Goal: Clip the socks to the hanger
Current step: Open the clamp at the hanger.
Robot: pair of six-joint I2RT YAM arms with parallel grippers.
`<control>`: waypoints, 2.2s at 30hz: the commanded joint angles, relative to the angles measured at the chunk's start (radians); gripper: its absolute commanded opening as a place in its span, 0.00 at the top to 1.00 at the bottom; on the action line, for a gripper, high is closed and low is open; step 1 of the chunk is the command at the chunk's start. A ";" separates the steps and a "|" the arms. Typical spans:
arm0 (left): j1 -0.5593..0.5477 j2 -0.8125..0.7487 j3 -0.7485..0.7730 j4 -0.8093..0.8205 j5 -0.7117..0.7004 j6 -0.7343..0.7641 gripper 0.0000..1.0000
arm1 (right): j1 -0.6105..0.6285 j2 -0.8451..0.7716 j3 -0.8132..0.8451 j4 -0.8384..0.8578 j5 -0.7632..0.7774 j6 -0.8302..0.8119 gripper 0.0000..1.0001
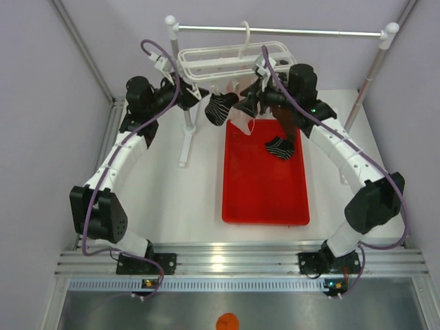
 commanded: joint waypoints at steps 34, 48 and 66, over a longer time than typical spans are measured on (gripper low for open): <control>-0.031 -0.076 0.040 -0.044 -0.021 0.078 1.00 | 0.242 0.045 0.030 0.356 0.121 -0.147 0.49; -0.035 -0.074 0.037 -0.068 -0.034 0.094 1.00 | 0.256 0.082 0.070 0.378 0.145 -0.098 0.58; -0.013 -0.116 0.025 -0.120 -0.032 0.091 0.80 | 0.231 0.117 0.142 0.303 0.106 -0.014 1.00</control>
